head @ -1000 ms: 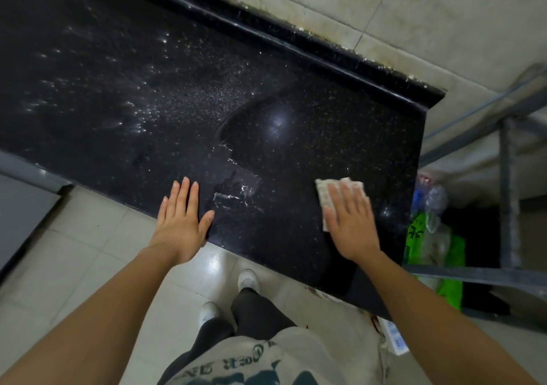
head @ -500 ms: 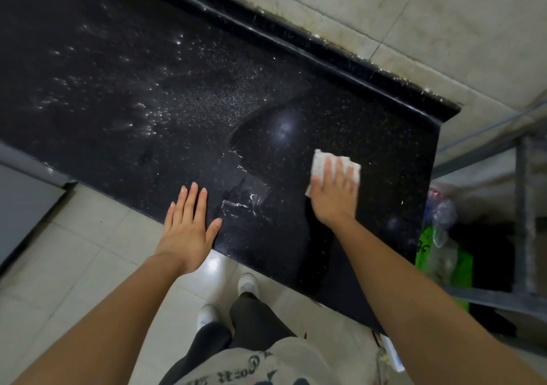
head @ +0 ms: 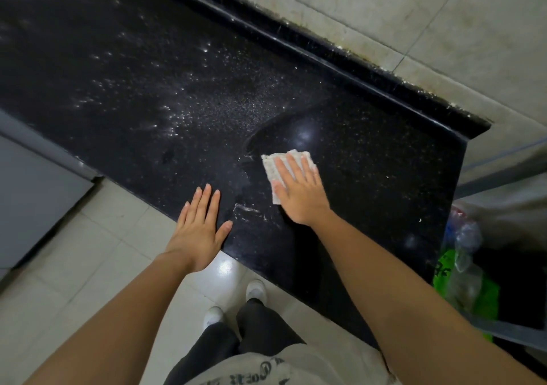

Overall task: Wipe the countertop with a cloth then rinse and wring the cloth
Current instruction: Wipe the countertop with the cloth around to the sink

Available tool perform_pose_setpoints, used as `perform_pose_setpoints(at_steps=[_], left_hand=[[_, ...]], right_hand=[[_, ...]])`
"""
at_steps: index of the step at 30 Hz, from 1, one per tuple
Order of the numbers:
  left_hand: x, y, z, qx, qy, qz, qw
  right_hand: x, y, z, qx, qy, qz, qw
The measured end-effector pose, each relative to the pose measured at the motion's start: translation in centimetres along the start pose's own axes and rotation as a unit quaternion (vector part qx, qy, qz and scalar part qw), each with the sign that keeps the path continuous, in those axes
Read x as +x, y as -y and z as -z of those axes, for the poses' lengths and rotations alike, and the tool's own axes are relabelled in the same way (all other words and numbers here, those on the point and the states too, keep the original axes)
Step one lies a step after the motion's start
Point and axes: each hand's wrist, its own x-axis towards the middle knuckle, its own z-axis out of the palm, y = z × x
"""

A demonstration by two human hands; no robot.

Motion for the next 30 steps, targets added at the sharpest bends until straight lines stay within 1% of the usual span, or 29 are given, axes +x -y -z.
perform_pose_setpoints(at_steps=[2, 5, 6, 8, 10, 15, 18, 21, 24, 26, 27, 30], left_hand=[[0.1, 0.1, -0.1, 0.003, -0.002, -0.001, 1.000], [0.1, 0.3, -0.3, -0.005, -0.008, -0.010, 1.000], [0.0, 0.3, -0.2, -0.008, -0.010, -0.012, 1.000], [0.0, 0.3, -0.1, -0.009, -0.013, -0.012, 1.000], [-0.1, 0.3, -0.1, -0.012, -0.016, -0.015, 1.000], [-0.2, 0.7, -0.2, -0.046, -0.033, -0.037, 0.998], [-0.4, 1.2, 0.5, -0.094, -0.053, -0.048, 0.993], [0.0, 3.1, 1.6, -0.089, -0.097, -0.034, 0.991], [0.8, 6.0, 2.8, -0.060, -0.103, -0.004, 0.993], [1.5, 7.9, 3.3, -0.042, -0.094, 0.008, 0.995], [1.8, 8.7, 3.5, -0.034, -0.085, 0.009, 0.996], [2.3, 10.0, 3.5, -0.020, -0.061, 0.001, 0.998]], right_hand=[[-0.2, -2.4, 0.7, 0.008, -0.019, -0.062, 0.998], [-0.8, -5.1, 1.0, 0.044, -0.027, -0.167, 0.985], [-1.1, -5.3, 0.9, 0.049, -0.023, -0.191, 0.980], [-1.8, -4.7, 0.3, 0.050, -0.015, -0.209, 0.976], [-2.9, -3.2, -0.3, 0.041, -0.010, -0.194, 0.980], [-6.8, 2.6, -2.0, -0.010, 0.034, -0.077, 0.996], [-8.5, 7.3, -3.6, -0.037, 0.023, -0.038, 0.998], [-8.6, 10.8, -4.9, -0.038, 0.037, 0.014, 0.998], [-7.2, 10.9, -4.5, -0.064, 0.042, 0.065, 0.995], [-5.7, 10.2, -3.4, -0.073, 0.036, 0.065, 0.995], [-4.7, 9.7, -3.0, -0.061, 0.031, 0.049, 0.996], [-1.0, 8.3, -2.1, -0.018, 0.008, -0.049, 0.999]])
